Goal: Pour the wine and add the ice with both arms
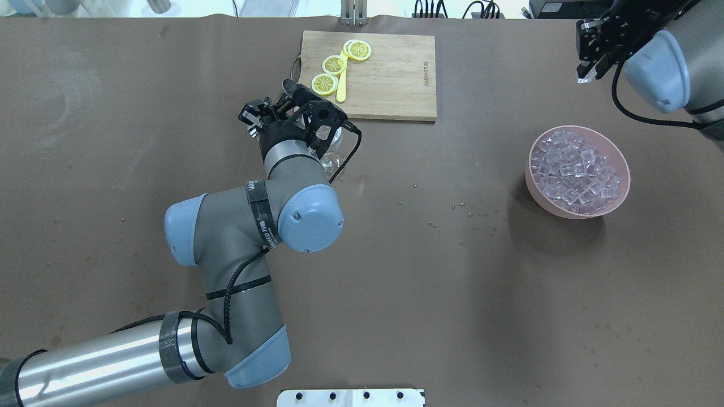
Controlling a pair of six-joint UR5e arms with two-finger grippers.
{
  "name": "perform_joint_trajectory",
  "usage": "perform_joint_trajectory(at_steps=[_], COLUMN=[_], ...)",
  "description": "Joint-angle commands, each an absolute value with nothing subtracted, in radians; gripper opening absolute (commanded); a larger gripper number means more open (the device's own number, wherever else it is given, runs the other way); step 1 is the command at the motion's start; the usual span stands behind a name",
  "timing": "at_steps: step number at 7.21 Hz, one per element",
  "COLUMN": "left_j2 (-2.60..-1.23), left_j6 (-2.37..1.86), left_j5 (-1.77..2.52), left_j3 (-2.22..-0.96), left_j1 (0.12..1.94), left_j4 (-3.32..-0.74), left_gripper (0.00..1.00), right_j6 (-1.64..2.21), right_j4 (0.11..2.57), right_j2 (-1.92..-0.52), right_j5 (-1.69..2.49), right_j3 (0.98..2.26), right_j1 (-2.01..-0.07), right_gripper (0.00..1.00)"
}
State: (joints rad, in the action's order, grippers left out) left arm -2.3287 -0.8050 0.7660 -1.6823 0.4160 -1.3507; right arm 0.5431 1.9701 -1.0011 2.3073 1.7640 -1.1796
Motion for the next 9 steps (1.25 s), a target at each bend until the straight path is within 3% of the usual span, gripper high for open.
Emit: perform_joint_trajectory(at_steps=[1, 9], left_j2=[-2.341, -2.427], left_j6=[-0.804, -0.805], left_j5=[0.762, 0.755], left_j3=[-1.678, -1.664], left_j1=[0.416, 0.384], left_j4=[-1.255, -1.04], left_gripper=[0.0, 0.0], right_j6=[0.543, 0.551], right_j4=[1.971, 1.971], right_j2=[-1.0, -0.997], right_j5=[2.31, 2.341], right_j3=[1.764, 1.752], right_j1=[-1.18, -1.181], right_gripper=[0.0, 0.0])
